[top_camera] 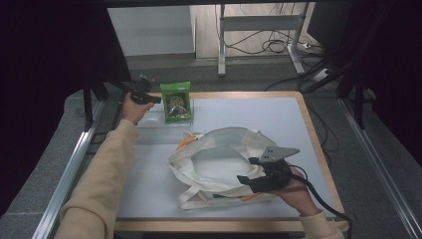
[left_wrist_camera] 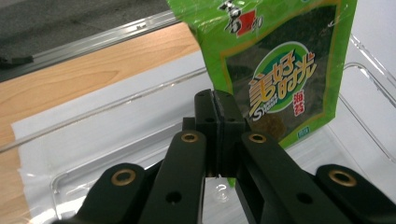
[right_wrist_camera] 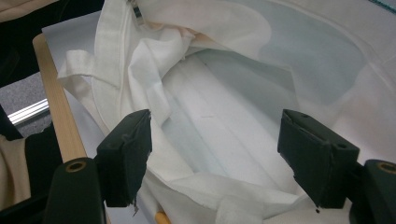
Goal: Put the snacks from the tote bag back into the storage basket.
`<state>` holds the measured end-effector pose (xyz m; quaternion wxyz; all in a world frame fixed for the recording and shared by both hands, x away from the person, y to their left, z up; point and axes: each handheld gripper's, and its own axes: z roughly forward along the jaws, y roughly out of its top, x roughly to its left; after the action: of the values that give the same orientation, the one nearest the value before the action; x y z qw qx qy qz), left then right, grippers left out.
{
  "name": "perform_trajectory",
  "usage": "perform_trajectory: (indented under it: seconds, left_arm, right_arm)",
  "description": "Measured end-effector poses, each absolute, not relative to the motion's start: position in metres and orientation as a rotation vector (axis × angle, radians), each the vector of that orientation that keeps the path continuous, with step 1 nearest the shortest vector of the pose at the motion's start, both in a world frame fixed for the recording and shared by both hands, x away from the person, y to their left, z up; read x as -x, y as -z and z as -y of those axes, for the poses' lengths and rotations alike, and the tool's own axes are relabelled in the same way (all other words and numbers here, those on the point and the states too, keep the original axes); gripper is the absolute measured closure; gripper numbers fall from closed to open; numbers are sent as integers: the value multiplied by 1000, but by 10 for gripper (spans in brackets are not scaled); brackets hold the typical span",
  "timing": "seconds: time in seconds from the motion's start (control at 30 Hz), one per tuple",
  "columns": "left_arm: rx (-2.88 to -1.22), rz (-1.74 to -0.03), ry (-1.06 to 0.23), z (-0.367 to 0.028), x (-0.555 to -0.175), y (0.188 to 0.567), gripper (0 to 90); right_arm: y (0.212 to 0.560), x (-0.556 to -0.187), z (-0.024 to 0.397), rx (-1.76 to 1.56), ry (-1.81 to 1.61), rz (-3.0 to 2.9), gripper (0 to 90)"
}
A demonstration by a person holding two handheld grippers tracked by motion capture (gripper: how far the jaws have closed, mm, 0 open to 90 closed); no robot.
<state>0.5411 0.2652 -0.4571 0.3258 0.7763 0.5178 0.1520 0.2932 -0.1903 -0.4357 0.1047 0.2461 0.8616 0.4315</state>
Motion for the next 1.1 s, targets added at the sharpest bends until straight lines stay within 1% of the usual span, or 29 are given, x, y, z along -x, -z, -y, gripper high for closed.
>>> perform_trajectory:
  seconds: [0.43, 0.67, 1.1]
  left_arm:
    - [-2035, -1260, -379, -270, -511, 448, 897]
    - [-2038, -1238, -376, -271, -496, 444, 897]
    - [-2010, -1105, -384, -265, -439, 426, 897]
  right_arm:
    - [435, -294, 191, -733, -1281, -2529, 264]
    - [434, -294, 191, -731, -1283, -2529, 264]
    - [429, -291, 196, -733, -1293, -2508, 264]
